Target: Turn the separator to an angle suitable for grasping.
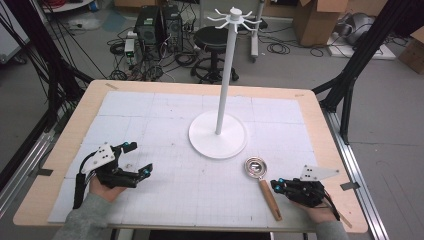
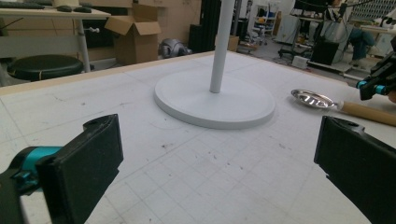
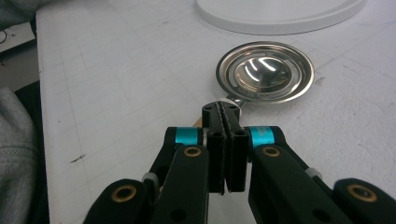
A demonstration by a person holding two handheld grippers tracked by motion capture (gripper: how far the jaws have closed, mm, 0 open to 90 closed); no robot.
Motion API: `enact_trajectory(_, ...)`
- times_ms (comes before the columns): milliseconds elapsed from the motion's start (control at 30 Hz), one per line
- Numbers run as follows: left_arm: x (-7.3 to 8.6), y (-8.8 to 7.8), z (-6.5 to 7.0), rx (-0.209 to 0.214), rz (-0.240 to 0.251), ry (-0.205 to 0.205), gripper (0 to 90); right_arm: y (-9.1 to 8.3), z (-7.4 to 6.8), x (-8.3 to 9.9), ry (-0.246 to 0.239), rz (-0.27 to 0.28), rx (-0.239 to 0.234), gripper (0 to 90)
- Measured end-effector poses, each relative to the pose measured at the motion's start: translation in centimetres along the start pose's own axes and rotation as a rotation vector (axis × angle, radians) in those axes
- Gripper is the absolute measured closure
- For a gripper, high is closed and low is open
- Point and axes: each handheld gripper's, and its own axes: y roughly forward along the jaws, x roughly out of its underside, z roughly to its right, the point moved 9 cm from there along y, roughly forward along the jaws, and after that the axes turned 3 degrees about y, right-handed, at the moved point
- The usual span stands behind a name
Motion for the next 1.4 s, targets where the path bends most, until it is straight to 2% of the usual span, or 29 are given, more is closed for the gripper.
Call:
enact_trajectory(800,0.0,0.2,-0.1,0.001,0.005,0.001,1.7,0.2,0.1,0.9,0.032,-0.068,-0.01,89.9)
enact_trajectory(1067,0.1,0.2,0.0,0.003,-0.003,0.008,1.7,0.4,-0.2,1.2,0.043,-0.094,-0.026,90.0)
enact_trajectory(1400,0.2,0.3,0.0,0.007,-0.008,0.006,1.7,0.2,-1.0,1.8,0.034,-0.116,-0.053,90.0)
